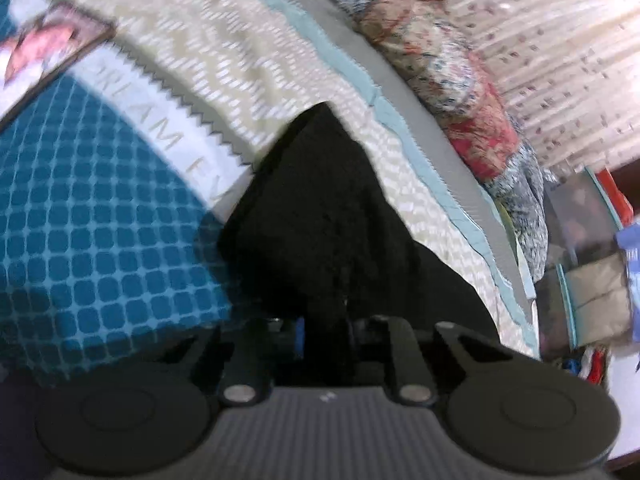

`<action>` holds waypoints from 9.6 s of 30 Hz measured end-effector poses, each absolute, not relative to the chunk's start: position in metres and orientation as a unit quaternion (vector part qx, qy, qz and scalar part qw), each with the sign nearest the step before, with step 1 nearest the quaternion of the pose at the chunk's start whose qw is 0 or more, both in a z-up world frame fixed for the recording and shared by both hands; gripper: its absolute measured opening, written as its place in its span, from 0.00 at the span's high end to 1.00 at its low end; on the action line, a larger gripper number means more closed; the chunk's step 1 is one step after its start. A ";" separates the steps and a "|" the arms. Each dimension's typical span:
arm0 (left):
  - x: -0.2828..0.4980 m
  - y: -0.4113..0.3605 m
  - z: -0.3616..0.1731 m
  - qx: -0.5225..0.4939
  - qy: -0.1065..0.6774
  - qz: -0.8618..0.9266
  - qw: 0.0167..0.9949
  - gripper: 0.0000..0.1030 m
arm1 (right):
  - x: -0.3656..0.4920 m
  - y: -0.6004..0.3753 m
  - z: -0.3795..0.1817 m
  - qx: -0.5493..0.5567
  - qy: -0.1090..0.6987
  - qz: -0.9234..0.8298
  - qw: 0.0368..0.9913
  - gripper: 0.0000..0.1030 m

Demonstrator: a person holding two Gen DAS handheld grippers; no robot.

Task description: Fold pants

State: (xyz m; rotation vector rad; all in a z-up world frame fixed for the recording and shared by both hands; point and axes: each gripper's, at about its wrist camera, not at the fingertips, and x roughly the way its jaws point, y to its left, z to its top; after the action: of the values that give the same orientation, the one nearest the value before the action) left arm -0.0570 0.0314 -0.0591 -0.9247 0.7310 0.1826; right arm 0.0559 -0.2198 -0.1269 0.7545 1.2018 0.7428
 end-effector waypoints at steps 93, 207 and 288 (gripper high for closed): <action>0.153 -0.359 0.036 -0.011 0.489 -0.212 0.846 0.17 | 0.010 -0.394 -0.050 -0.006 0.180 0.117 0.977 0.82; -0.058 -0.160 -0.007 -0.023 0.455 0.129 0.881 0.05 | -0.023 -0.370 -0.070 0.266 0.449 0.231 0.821 0.26; 0.001 -0.133 -0.002 -0.122 0.485 0.104 0.860 0.00 | 0.010 -0.396 -0.067 0.243 0.351 0.185 0.885 0.17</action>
State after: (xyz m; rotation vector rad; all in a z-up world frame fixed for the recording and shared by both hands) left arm 0.0006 -0.1329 -0.0018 -0.2560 1.0173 0.2190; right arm 0.0095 -0.3961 -0.0674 0.5064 0.7312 0.3841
